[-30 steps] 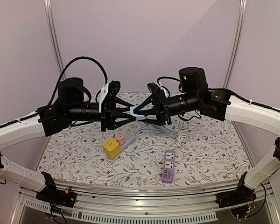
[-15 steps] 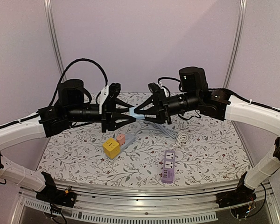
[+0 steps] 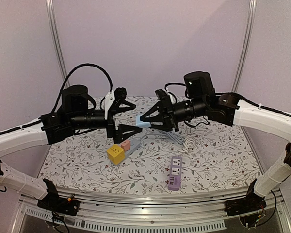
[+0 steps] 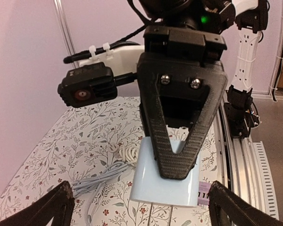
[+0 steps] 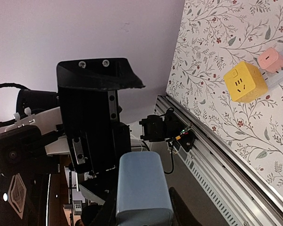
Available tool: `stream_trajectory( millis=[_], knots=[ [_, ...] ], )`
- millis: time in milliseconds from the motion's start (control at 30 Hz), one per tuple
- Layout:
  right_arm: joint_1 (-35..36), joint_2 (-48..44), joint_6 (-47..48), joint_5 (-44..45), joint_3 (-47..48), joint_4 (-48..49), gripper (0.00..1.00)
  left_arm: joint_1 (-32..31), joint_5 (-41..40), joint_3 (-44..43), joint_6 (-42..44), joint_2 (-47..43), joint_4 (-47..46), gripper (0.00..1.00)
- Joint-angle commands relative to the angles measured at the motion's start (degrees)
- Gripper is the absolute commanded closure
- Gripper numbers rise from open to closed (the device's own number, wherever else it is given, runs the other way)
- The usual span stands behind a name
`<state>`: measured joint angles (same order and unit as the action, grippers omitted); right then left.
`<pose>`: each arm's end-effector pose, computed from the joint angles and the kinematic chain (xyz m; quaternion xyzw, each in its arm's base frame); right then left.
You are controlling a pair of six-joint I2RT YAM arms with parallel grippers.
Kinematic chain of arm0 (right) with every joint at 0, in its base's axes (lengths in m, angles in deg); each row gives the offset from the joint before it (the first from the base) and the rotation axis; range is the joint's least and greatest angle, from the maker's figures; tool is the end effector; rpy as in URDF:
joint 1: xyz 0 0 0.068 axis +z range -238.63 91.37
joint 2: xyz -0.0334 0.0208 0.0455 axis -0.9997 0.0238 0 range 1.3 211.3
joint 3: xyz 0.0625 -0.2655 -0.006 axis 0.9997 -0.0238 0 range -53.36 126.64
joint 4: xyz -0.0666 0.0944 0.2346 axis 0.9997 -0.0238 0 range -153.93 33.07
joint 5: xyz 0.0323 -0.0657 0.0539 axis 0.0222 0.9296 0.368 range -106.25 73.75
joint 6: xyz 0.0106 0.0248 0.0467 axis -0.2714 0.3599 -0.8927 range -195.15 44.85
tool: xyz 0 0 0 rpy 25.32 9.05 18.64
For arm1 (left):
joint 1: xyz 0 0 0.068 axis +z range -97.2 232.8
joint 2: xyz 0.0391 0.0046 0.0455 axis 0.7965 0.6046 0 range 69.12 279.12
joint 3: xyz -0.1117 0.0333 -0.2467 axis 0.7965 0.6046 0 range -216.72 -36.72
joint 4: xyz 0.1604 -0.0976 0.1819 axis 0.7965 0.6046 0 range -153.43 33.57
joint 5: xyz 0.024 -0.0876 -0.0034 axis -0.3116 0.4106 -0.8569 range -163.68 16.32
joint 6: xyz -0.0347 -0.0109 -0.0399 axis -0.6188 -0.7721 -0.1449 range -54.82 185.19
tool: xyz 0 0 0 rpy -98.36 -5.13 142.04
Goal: Insert the plug
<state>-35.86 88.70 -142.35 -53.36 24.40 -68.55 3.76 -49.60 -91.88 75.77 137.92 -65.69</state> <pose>0.1977 0.2958 0.3583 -0.0800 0.7988 0.5948 0.0403 0.1733 -0.2218 0.3391 0.4909 0.5909 -0.3564 0.5319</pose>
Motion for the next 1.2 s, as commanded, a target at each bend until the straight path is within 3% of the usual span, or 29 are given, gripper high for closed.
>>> stream_trajectory(
  millis=[0, 233, 333, 567, 1167],
  knots=[
    [0.18, -1.30, 1.94, 6.38, 1.30, -6.44, 1.00, -0.53, -2.47, 1.51, -0.48, -1.97, -0.31, 0.00],
    [0.19, -0.84, 4.62, 22.12, 7.65, -28.45, 1.00, -0.45, -8.18, 2.10, -3.14, -3.75, -0.82, 0.00],
    [0.22, -0.84, 4.55, 26.13, 8.55, -33.47, 1.00, -0.45, -10.20, 2.58, -4.34, -4.52, -1.50, 0.01],
    [0.51, 0.33, 4.45, 26.71, 11.23, -39.92, 1.00, -0.45, -18.04, 4.25, -6.28, -6.96, -0.14, 0.00],
    [2.38, 6.81, 2.47, 25.06, 14.79, -52.23, 1.00, -0.45, -28.59, 10.33, -6.50, -10.23, -0.93, 0.01]
  ],
)
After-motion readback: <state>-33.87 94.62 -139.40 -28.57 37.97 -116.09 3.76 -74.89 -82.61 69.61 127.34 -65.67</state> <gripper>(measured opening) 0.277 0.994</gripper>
